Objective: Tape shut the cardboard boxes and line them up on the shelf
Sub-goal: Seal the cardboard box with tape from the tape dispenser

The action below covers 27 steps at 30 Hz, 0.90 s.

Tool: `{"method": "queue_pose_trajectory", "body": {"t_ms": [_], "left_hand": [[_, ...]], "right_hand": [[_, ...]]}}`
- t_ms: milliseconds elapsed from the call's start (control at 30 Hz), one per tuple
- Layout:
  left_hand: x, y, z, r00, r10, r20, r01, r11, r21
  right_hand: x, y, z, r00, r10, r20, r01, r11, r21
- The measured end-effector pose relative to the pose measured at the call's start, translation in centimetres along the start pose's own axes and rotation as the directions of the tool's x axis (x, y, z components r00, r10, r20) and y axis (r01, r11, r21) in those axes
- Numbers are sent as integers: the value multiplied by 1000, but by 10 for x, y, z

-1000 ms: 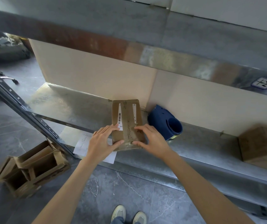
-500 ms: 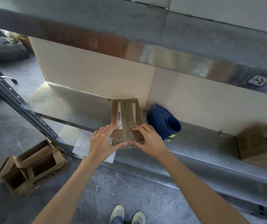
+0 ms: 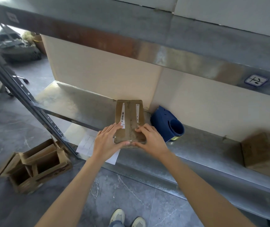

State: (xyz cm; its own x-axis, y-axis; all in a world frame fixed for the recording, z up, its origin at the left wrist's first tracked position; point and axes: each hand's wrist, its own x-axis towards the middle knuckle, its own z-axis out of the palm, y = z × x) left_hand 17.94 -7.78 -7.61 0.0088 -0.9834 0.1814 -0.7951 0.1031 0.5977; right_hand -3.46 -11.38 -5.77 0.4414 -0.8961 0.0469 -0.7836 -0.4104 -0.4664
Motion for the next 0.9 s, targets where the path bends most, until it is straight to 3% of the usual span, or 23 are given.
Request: {"method": "queue_pose_trajectory", "body": {"t_ms": [433,700,900], "left_hand": [[-1,0,3,1000,-22,-12,22,1000,-14],[8,-22,-17,970,128,205,-138,990,35],[15,-33,-20,963,196,187,-209,976,56]], "right_hand": [[-1,3,5,999,9,-43,-8,999,45],[-2,20,-14,989,-39,141,25,995,97],[-1,15,-14,995,-2,104,-10,993,115]]}}
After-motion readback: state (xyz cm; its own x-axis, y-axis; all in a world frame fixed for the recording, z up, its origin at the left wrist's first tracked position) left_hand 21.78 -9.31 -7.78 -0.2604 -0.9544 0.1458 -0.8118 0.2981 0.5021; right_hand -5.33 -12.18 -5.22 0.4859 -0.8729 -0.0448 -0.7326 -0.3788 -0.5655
